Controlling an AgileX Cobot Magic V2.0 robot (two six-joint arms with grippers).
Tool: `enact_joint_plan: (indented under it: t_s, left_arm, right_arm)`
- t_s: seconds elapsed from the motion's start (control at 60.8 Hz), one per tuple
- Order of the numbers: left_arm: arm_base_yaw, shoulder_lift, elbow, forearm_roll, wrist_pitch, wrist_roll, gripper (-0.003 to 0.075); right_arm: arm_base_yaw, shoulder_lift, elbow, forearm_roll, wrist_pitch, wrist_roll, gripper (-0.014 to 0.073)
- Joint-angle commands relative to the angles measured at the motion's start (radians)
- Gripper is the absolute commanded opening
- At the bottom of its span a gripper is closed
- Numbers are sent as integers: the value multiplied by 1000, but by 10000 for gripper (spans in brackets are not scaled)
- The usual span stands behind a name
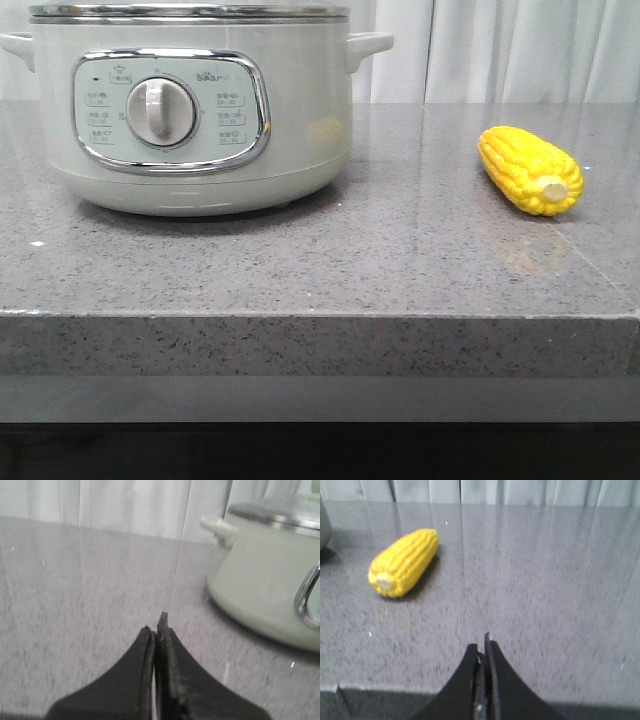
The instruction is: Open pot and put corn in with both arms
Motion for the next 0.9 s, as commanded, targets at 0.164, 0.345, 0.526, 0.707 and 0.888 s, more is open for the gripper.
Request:
enact_joint_plan:
  t_s: [0.164,0.345,0.526,0.707,0.888]
  left_arm:
    - [-1,198,-346,-4,63,-5,-19]
    - [-1,420,-505,3,60,2,-18]
    - [-1,493,-538,3,48,2,-6]
    - [-1,493,-538,30,44,3,376]
    - [-3,508,-536,10,14,3,623]
  right_arm:
    - [-4,87,-327,-28,45,-53,-59]
    - [-4,270,-502,-28,81,-53,-59]
    - [-4,329,-546,-28,88,-53,-50]
    - [-4,329,-545,-28,92,-53,268]
    - [-4,329,-545,-28,101,-52,582]
